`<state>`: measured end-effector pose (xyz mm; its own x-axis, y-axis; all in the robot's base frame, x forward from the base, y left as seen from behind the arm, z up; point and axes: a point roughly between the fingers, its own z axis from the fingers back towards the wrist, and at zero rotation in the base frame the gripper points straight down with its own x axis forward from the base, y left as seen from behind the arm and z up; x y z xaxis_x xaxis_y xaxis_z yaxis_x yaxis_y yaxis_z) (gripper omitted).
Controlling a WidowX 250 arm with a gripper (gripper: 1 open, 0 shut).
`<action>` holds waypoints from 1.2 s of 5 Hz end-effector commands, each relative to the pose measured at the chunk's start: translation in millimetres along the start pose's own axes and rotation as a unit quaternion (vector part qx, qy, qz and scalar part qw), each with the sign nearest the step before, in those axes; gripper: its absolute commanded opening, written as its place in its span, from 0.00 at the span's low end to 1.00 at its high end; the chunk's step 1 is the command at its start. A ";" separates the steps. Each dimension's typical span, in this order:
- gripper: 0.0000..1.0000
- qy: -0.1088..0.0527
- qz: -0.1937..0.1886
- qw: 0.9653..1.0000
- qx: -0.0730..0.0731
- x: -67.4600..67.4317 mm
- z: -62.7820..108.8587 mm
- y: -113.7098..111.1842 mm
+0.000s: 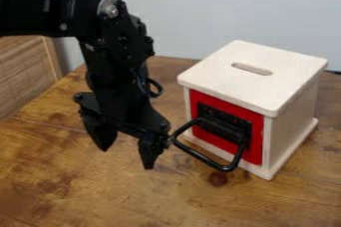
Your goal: Close the drawer
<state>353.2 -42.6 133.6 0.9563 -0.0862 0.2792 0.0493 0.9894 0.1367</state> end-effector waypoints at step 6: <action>1.00 -0.013 -0.018 0.999 0.027 20.2 9.5 62.6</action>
<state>367.7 6.8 137.1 0.9609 -0.1419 0.2377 0.0989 0.9779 0.1841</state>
